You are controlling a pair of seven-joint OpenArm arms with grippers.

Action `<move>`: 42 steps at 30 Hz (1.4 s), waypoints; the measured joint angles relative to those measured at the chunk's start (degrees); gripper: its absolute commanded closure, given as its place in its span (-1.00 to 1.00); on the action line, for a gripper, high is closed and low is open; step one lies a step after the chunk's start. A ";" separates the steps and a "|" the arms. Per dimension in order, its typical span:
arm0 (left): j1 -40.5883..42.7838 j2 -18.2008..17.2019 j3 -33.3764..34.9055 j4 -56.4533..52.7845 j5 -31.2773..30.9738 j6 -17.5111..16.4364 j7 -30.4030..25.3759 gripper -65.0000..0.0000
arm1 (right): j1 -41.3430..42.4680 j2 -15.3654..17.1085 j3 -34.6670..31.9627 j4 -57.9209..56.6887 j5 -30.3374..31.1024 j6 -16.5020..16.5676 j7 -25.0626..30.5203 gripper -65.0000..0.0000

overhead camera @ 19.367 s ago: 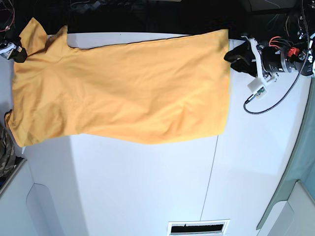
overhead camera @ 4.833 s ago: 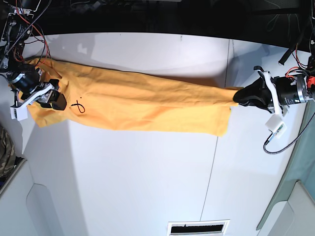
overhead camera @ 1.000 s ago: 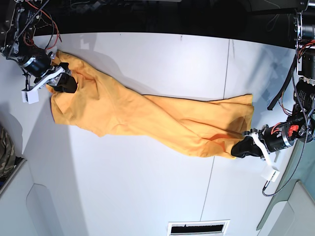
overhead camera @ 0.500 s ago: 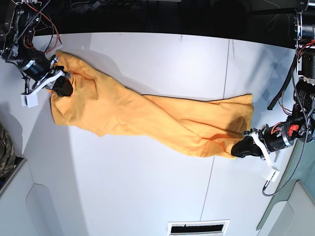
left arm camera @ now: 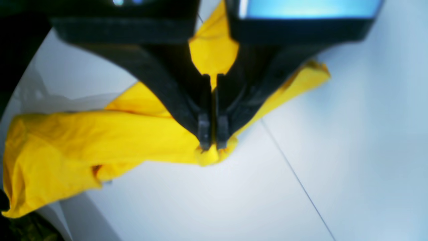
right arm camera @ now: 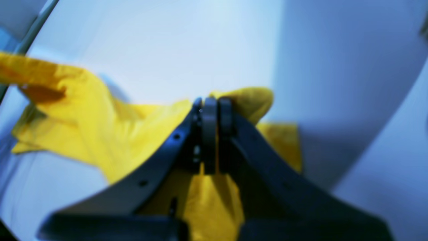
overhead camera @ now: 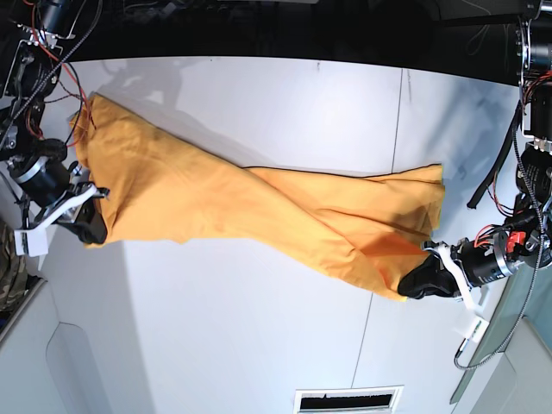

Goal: Layout the t-shirt on the table in an organized manner, then fold the t-shirt properly
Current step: 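Release the shirt and regrasp its edges with both grippers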

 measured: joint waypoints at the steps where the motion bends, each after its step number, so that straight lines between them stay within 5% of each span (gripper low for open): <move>1: -0.46 0.00 0.00 1.29 -0.24 -0.04 -0.02 1.00 | 1.86 0.31 0.00 -0.61 -0.98 0.04 0.04 1.00; 8: -7.54 0.00 -0.02 2.54 2.05 -0.33 -0.48 1.00 | 18.47 2.47 0.00 -12.26 -4.50 -0.13 2.43 1.00; 13: -12.31 0.70 -0.07 -2.32 6.10 -0.22 -6.14 1.00 | 32.35 3.21 -0.48 -28.04 -10.73 -0.28 7.30 1.00; 17: -16.65 4.20 -0.11 -14.01 11.06 3.54 -7.48 1.00 | 41.59 3.19 -3.96 -37.68 -15.06 -0.26 10.21 1.00; 20: -19.34 7.48 -0.13 -25.31 12.72 3.93 -7.76 0.57 | 43.87 3.02 -7.28 -41.81 -15.61 -1.64 10.80 -0.01; 22: -19.78 8.83 -0.13 -30.67 12.59 3.89 -8.07 0.28 | 43.08 3.19 -9.68 -43.06 -16.00 -1.99 9.22 -0.34; 27: -17.27 7.91 -0.13 -32.94 11.26 1.73 -3.37 0.24 | 38.03 3.15 -12.44 -43.12 -14.75 -2.21 3.74 -0.33; 30: -15.47 6.12 -0.15 -30.71 4.31 0.37 1.57 0.24 | 33.03 3.52 -12.44 -39.76 -8.72 -2.25 0.94 -0.33; 35: -10.32 2.08 -0.11 -23.96 -6.10 -0.02 7.17 0.24 | 19.67 4.39 -8.92 -26.88 -2.27 -2.62 -4.17 -0.33; 42: -0.04 -2.60 -0.09 -16.17 -8.37 0.17 8.79 0.24 | 3.93 4.15 -2.93 -9.68 4.15 -2.05 -6.05 -0.33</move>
